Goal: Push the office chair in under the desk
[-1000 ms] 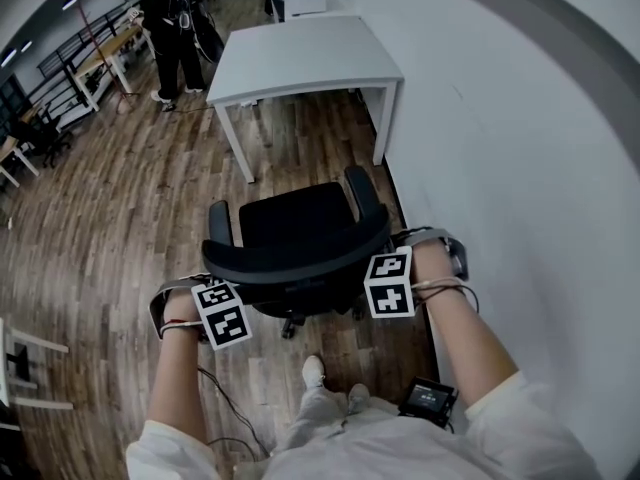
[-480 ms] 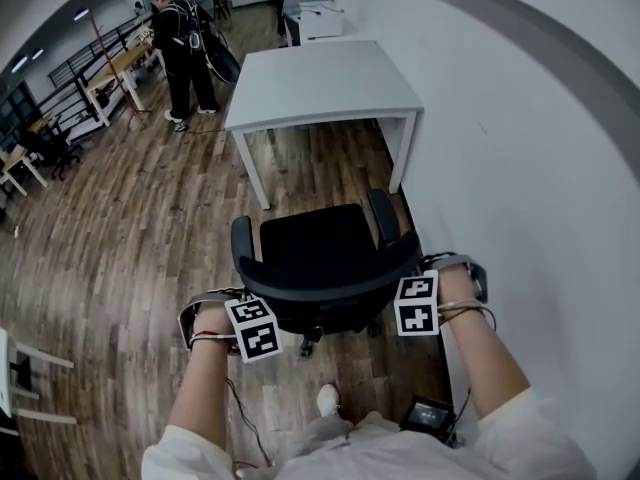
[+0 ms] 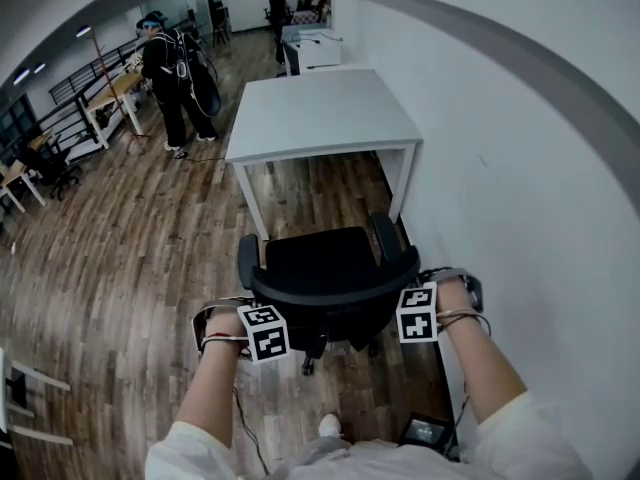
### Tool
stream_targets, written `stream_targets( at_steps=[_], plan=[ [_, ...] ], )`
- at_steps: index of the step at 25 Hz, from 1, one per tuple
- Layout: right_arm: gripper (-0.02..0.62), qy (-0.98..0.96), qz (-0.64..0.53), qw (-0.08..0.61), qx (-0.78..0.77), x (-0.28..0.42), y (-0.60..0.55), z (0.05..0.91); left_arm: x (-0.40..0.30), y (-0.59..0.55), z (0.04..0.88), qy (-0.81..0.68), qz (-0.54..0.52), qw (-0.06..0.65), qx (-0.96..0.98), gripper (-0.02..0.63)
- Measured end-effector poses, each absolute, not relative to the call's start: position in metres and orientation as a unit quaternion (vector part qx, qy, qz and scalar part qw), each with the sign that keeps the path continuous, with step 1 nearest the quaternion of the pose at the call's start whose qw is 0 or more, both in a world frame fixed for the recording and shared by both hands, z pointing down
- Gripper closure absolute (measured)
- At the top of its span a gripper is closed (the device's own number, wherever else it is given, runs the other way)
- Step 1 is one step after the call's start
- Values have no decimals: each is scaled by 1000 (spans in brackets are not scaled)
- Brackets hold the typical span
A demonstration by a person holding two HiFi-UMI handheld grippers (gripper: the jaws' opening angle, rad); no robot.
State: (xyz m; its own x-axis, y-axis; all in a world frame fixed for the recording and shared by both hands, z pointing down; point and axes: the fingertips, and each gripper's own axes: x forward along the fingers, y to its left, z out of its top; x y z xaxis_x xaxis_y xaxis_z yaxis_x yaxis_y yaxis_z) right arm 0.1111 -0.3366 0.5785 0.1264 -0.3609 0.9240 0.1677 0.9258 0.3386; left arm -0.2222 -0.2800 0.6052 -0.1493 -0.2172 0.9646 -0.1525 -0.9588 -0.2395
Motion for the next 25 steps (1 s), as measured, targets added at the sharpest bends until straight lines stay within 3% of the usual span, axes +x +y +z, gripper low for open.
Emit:
stream_targets(
  at_steps=[25],
  plan=[
    [468,-632,-178,749,89,126,-442,578,-210,-402,606,130,-743,43,-655,495]
  ],
)
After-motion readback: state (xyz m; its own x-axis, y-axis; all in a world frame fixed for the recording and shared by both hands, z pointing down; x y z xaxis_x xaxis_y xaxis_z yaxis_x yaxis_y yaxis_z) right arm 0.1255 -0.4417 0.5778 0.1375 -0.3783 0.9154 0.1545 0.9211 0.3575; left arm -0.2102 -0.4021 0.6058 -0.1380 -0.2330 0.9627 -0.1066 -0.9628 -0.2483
